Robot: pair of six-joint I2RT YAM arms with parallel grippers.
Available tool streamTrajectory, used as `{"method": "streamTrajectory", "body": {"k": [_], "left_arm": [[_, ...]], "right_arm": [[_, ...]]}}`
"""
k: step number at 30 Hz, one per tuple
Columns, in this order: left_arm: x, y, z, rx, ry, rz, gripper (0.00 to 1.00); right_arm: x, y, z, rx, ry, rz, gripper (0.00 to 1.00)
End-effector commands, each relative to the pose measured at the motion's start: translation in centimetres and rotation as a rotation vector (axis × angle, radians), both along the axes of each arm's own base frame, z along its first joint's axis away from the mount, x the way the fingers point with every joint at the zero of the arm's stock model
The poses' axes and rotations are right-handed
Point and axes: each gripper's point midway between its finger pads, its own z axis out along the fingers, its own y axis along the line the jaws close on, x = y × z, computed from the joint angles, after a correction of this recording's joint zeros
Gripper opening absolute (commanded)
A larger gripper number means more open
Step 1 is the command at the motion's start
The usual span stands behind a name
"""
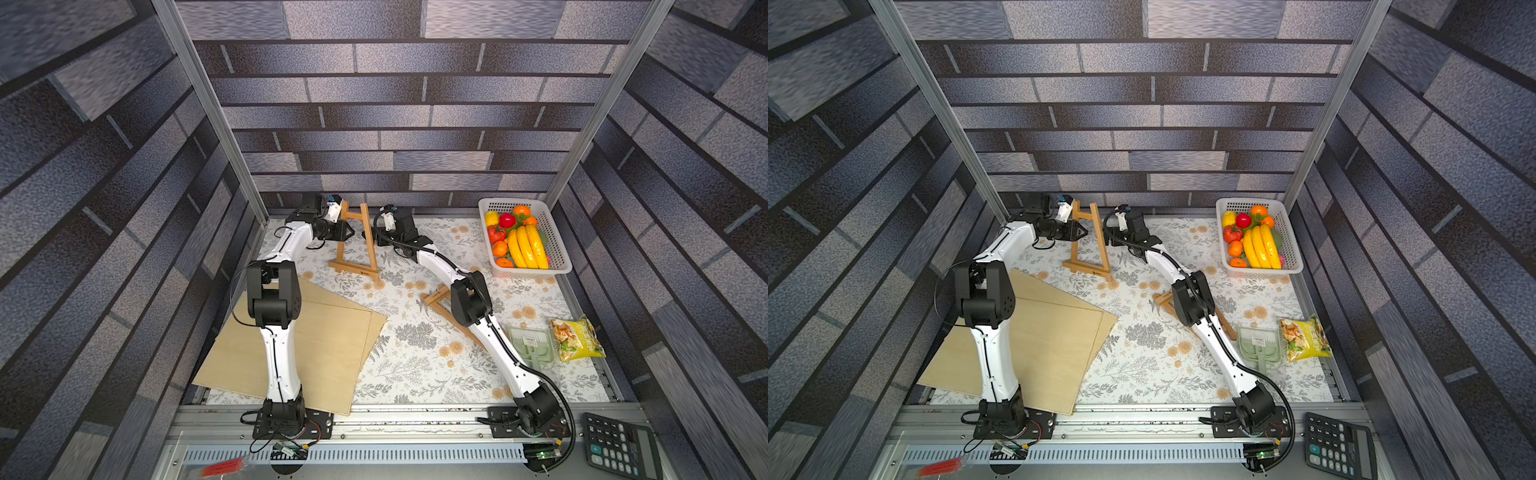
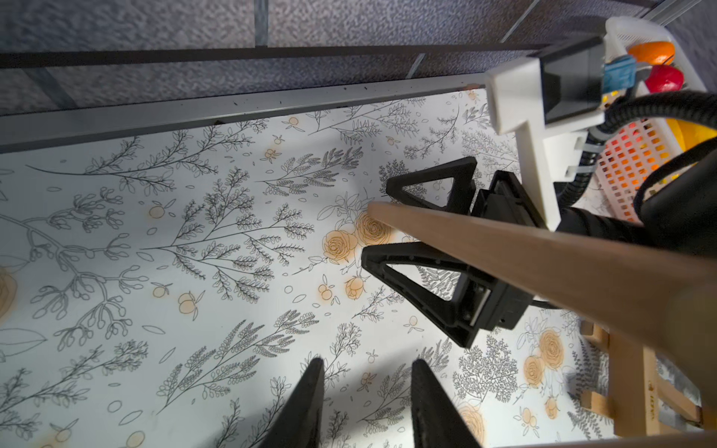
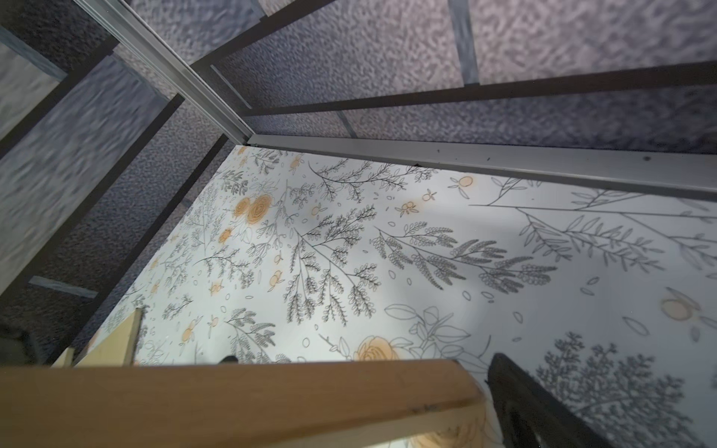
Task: Assemble the easel
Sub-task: Adjust the easel at the center of the board.
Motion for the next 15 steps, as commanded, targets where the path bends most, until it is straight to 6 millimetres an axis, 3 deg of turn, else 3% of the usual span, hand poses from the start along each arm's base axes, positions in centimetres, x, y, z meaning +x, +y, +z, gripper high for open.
{"method": "streamTrajectory", "body": {"k": [1,6,15], "left_arm": [[0.3,1.0,-1.8,0.129,-0.01,-0.017,0.0],[1.1,2.4,-4.3,0.231,-0.006,0.047,0.0],[1.0,4.5,-7.3,0.294,0.051,0.109,0.0]], "right_arm": [[1.9,-0.3,1.8,0.045,-0.122,-0.038,1.0],[1.8,0.0,1.9,0.059,-0.124,-0.019,1.0],[-1.3,-0.7,1.7,-0.024,-0.058,0.055,1.0]]}}
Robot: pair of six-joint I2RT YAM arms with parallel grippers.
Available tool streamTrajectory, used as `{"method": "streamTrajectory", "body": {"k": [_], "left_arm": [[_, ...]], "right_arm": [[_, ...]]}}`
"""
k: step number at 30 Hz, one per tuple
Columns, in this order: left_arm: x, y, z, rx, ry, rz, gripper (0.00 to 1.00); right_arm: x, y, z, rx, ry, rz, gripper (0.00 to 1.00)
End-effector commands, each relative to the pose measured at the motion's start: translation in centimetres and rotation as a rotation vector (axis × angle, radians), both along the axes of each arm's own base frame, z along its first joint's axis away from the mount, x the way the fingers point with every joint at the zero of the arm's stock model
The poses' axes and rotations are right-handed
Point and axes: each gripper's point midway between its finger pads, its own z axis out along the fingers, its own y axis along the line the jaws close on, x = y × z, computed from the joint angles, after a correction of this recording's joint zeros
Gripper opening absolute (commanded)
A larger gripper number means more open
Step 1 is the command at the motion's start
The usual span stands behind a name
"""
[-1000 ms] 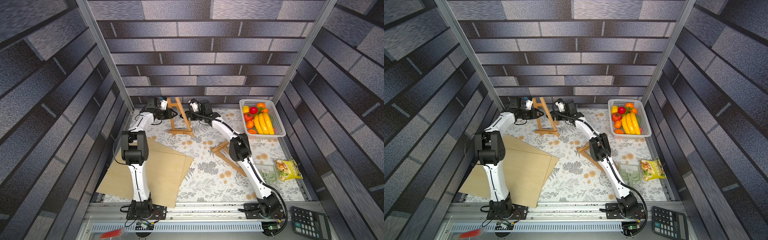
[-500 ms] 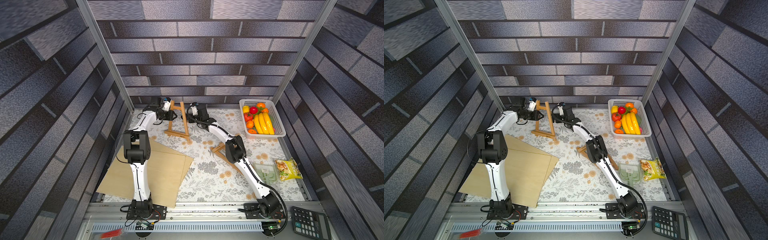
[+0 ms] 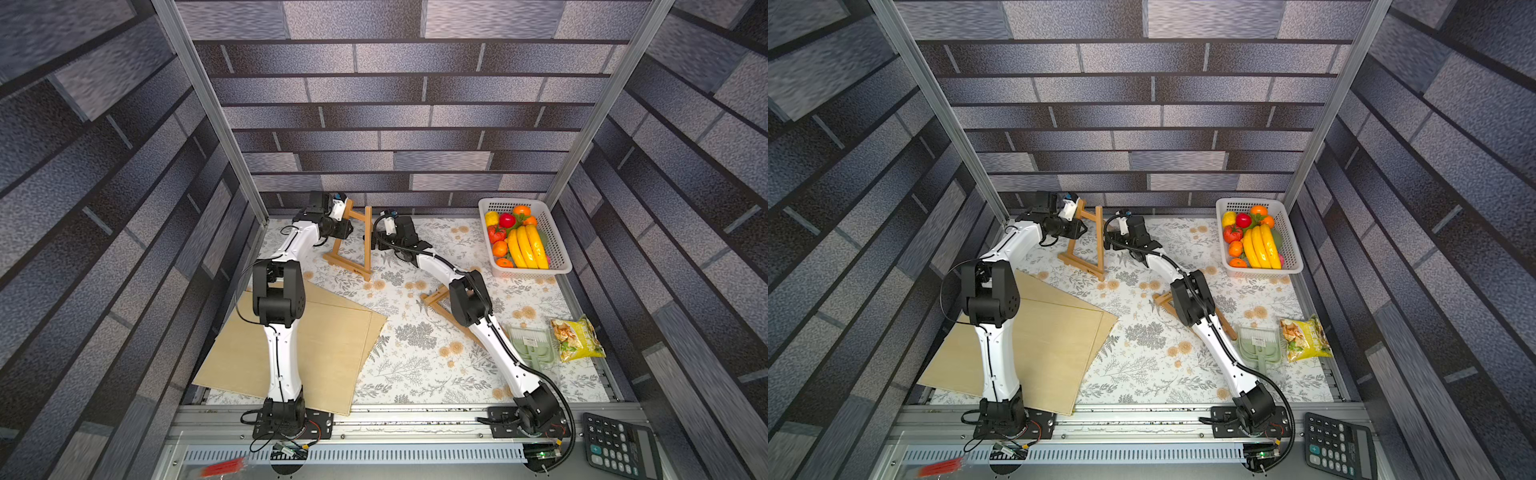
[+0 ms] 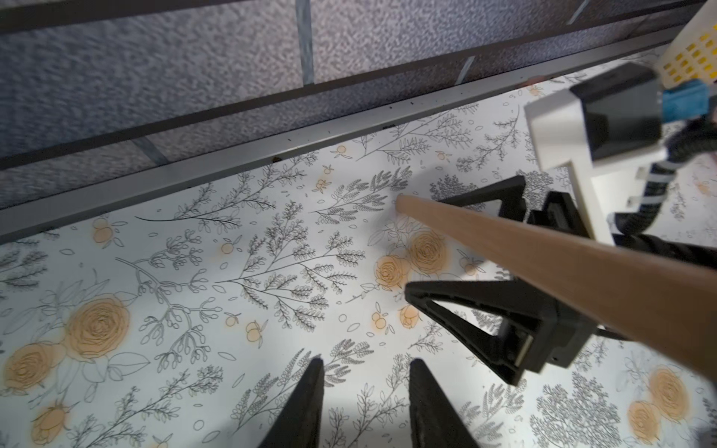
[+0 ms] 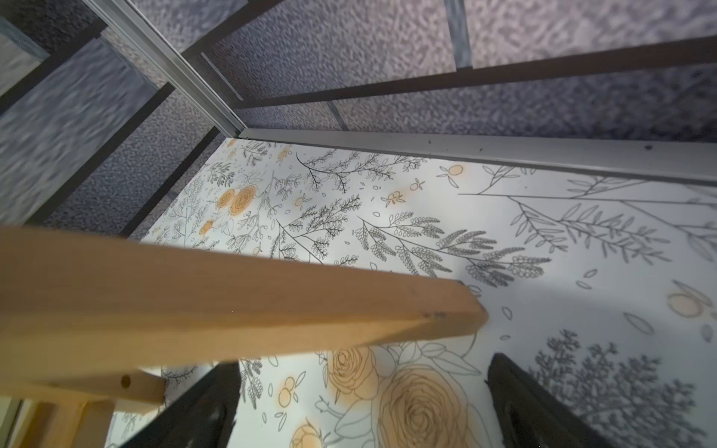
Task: Assemble the easel
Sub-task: Adjust the easel at the center of the board.
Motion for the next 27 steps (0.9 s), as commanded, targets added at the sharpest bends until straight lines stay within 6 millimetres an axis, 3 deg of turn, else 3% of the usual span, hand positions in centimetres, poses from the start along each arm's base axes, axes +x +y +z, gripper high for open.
{"method": "streamTrajectory", "body": {"k": [1,10,23,24,26,27], "left_arm": [[-1.6,3.0,-6.8,0.112,0.161,0.069,0.0],[-1.8,6.4,-8.8,0.061,0.218,0.172,0.0],[-3.9,10.3,-8.5,0.097,0.209,0.334,0.0],[-4.1,10.2,-8.6,0.09,0.213,0.337,0.03],[-4.2,10.1,-8.6,0.084,0.205,0.347,0.45],[-4.3,10.1,-8.7,0.079,0.201,0.348,0.73]], "right_arm": [[-0.9,-0.5,3.7,-0.007,-0.046,0.035,1.0],[-3.3,-2.1,6.5,0.002,-0.022,0.016,1.0],[-3.7,-1.5,8.1,0.052,-0.004,0.022,1.0],[-3.8,-1.4,8.2,0.052,-0.004,0.026,1.0],[-4.0,-1.5,8.3,0.045,-0.003,0.029,1.0],[-4.1,-1.6,8.3,0.04,-0.005,0.031,1.0]]}}
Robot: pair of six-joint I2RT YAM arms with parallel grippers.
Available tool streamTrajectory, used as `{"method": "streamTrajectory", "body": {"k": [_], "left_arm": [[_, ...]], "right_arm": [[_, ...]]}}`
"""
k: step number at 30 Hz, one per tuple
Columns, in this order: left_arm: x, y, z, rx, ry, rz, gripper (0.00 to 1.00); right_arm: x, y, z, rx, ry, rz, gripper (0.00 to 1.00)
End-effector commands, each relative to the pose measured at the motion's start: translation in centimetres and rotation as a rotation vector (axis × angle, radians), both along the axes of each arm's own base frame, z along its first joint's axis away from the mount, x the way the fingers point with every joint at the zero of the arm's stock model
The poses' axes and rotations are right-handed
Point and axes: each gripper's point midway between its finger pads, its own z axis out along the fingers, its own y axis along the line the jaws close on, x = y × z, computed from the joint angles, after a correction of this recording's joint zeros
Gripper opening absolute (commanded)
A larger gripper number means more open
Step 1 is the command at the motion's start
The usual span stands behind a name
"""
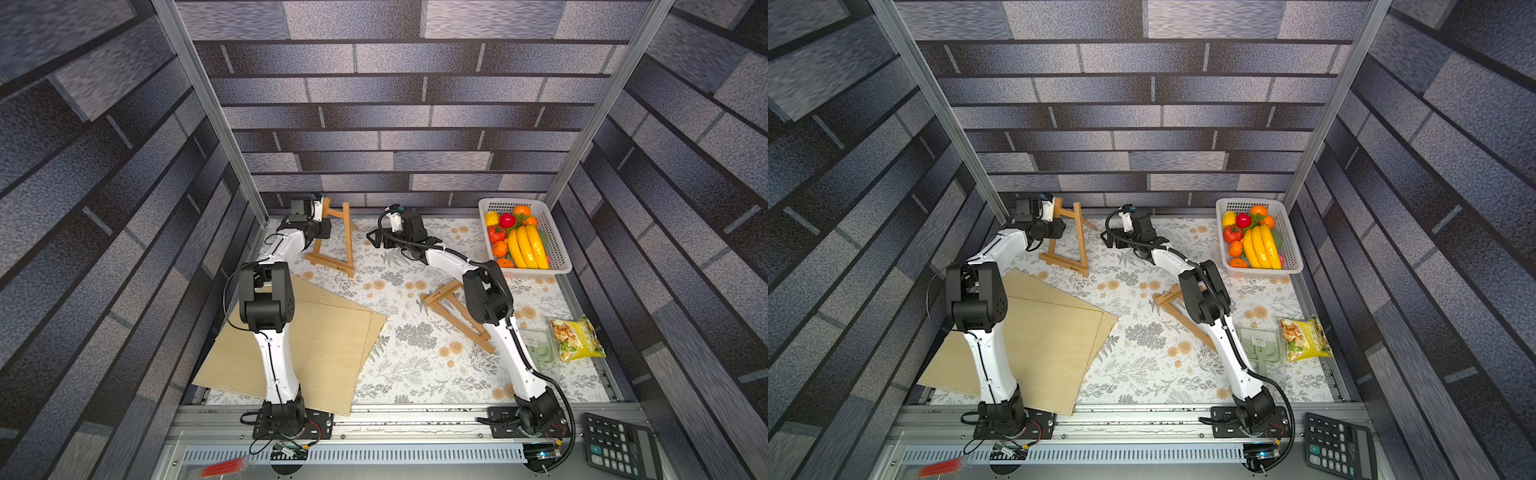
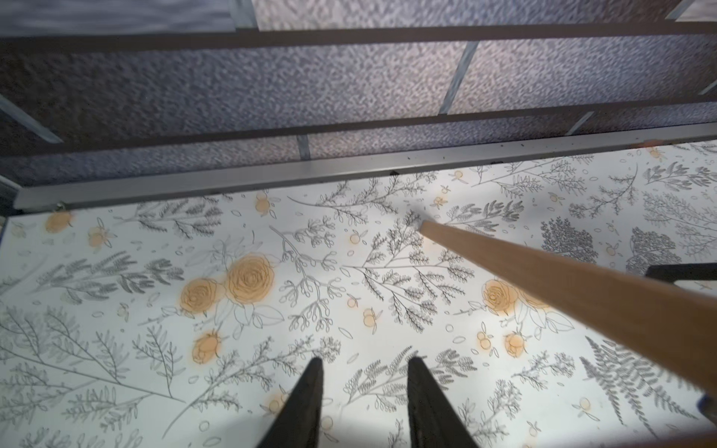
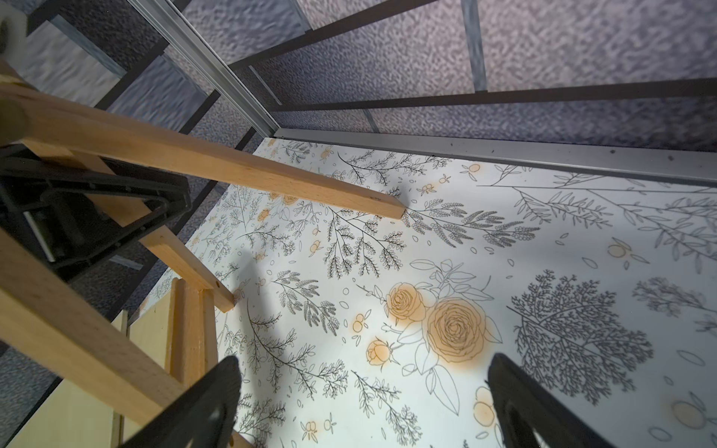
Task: Assemble the easel
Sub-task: Adjust the easel at the center of the board, then pick up the drawing board.
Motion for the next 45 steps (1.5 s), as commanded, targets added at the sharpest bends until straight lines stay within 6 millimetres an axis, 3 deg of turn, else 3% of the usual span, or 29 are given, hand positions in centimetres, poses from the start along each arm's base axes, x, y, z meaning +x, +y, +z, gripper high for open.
{"method": "streamTrajectory", "body": {"k": [1,9,18,21,27,30,32,33,36,40,43,45], "left_arm": [[-4.3,1.9,-7.5,0.006,0.243,0.086,1.0],[-4.5,1.4,-5.0,-0.032,0.158,0.079,1.0],[-4.7,0.1,2.5,-0.191,-0.073,0.038,1.0],[-5.3,-0.1,3.7,-0.211,-0.084,0.037,1.0],[-8.0,-0.6,4.4,-0.239,-0.072,0.035,1.0],[-10.6,-0.4,7.1,-0.291,-0.113,0.062,1.0],[-13.3,-0.7,9.0,-0.341,-0.119,0.083,1.0],[-14.5,-0.8,10.1,-0.355,-0.121,0.098,1.0],[-20.0,-0.6,10.4,-0.389,-0.012,0.23,1.0],[-28.2,0.2,9.2,-0.414,0.081,0.421,1.0],[-33.2,-0.7,8.1,-0.473,0.107,0.46,1.0],[-35.5,-1.5,6.9,-0.499,0.136,0.459,1.0]], "right_arm": [[-0.6,0.1,2.6,0.018,-0.028,0.02,1.0],[-1.3,-0.5,3.8,0.014,-0.052,0.026,1.0],[-2.9,-1.1,7.2,0.032,-0.087,0.043,1.0],[-3.5,-1.6,8.3,0.027,-0.096,0.043,1.0],[-5.3,-2.9,10.5,0.018,-0.096,0.029,1.0],[-6.7,-4.2,12.5,0.028,-0.09,-0.028,1.0],[-8.6,-5.5,14.8,0.056,-0.032,-0.055,1.0],[-9.5,-5.7,15.0,0.062,0.036,-0.048,1.0],[-14.6,-5.3,15.3,0.085,0.323,0.042,1.0],[-23.7,-4.3,14.3,0.16,0.625,0.148,1.0],[-30.7,-3.8,11.5,0.15,0.81,0.212,1.0],[-34.3,-3.6,9.3,0.176,0.913,0.234,0.96]]}}
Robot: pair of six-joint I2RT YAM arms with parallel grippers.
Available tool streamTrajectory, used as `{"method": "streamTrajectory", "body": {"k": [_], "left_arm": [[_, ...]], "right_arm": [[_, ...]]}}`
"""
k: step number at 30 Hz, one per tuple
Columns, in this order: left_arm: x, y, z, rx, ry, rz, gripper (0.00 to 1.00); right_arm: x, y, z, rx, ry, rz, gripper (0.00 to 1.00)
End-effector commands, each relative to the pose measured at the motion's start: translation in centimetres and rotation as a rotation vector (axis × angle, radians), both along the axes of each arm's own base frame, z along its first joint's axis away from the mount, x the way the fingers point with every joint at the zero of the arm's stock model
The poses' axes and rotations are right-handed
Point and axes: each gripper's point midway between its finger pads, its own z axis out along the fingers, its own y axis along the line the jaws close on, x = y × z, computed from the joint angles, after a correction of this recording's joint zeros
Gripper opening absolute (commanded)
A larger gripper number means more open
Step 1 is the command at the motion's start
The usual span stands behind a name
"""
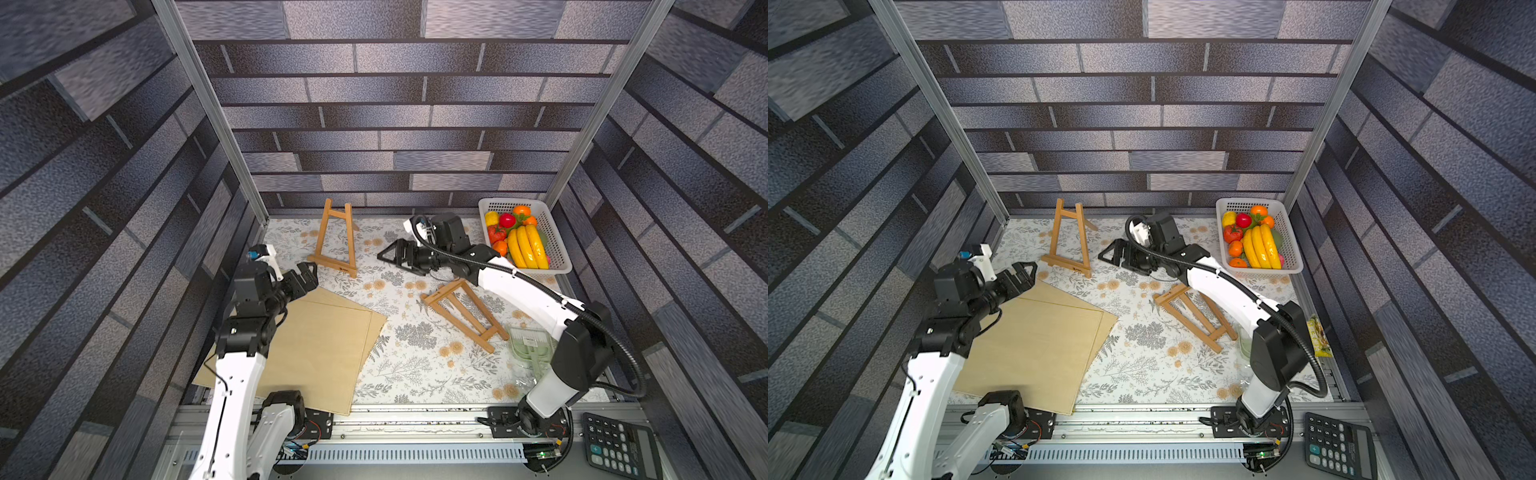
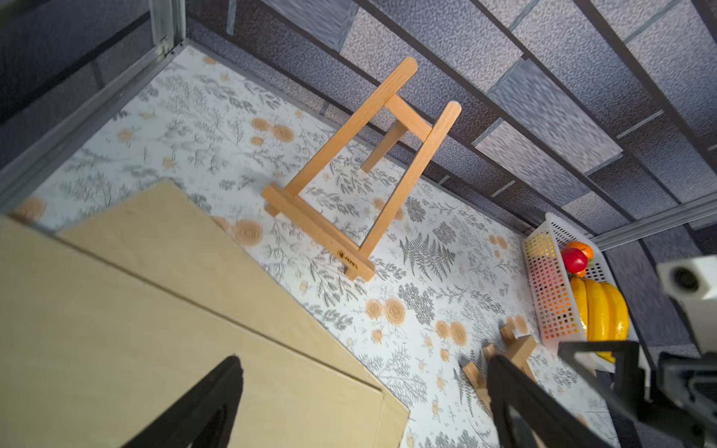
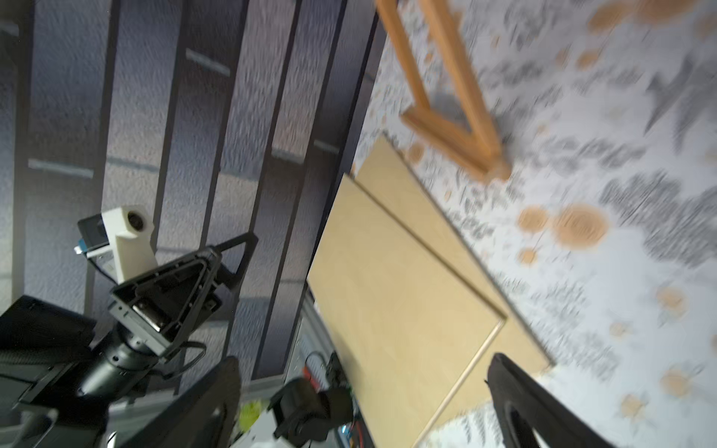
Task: Assemble the easel
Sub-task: Pick up the drawing board.
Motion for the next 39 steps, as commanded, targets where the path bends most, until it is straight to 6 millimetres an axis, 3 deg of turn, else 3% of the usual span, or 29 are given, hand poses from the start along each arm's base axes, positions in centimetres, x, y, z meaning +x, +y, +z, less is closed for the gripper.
{"method": "streamTrajectory", "body": {"k": [1,2,6,9,14,17,18,20,26,30,39], "left_arm": [[-4.9,-0.5,-7.0,-0.098,0.272,0.067,1.0],[-5.5,-0.9,-7.5,-0.111,0.289,0.057,1.0],[-6.6,-3.1,-8.5,-0.171,0.339,-0.012,1.0],[-7.1,-4.5,-9.5,-0.163,0.416,-0.069,1.0],[-8.1,-4.9,-9.9,-0.118,0.477,-0.082,1.0],[-8.5,-4.5,-8.9,-0.119,0.459,-0.071,1.0],[-8.7,-4.7,-8.4,-0.132,0.447,-0.08,1.0],[-9.0,-4.8,-7.7,-0.144,0.422,-0.097,1.0],[-11.2,-5.3,-7.4,-0.171,0.457,-0.144,1.0],[-12.6,-5.4,-6.3,-0.213,0.4,-0.15,1.0],[-14.3,-5.7,-5.8,-0.224,0.402,-0.195,1.0]], "right_arm": [[-7.0,0.4,-5.0,0.008,0.343,0.052,0.95],[-8.3,0.2,-6.6,0.012,0.386,0.047,0.95],[-12.2,0.7,-9.9,0.015,0.482,0.082,0.91],[-14.8,2.0,-11.3,-0.005,0.49,0.133,0.91],[-19.3,5.4,-12.3,0.019,0.492,0.139,0.85],[-21.5,6.4,-14.6,-0.036,0.485,0.112,0.78],[-21.8,6.7,-15.1,-0.035,0.492,0.1,0.73],[-21.9,7.3,-15.4,-0.034,0.455,0.07,0.73],[-23.9,9.6,-18.8,-0.101,0.386,-0.013,0.72],[-24.3,10.8,-20.8,-0.108,0.361,-0.057,0.68],[-25.1,12.7,-20.7,-0.038,0.279,-0.105,0.54]]}}
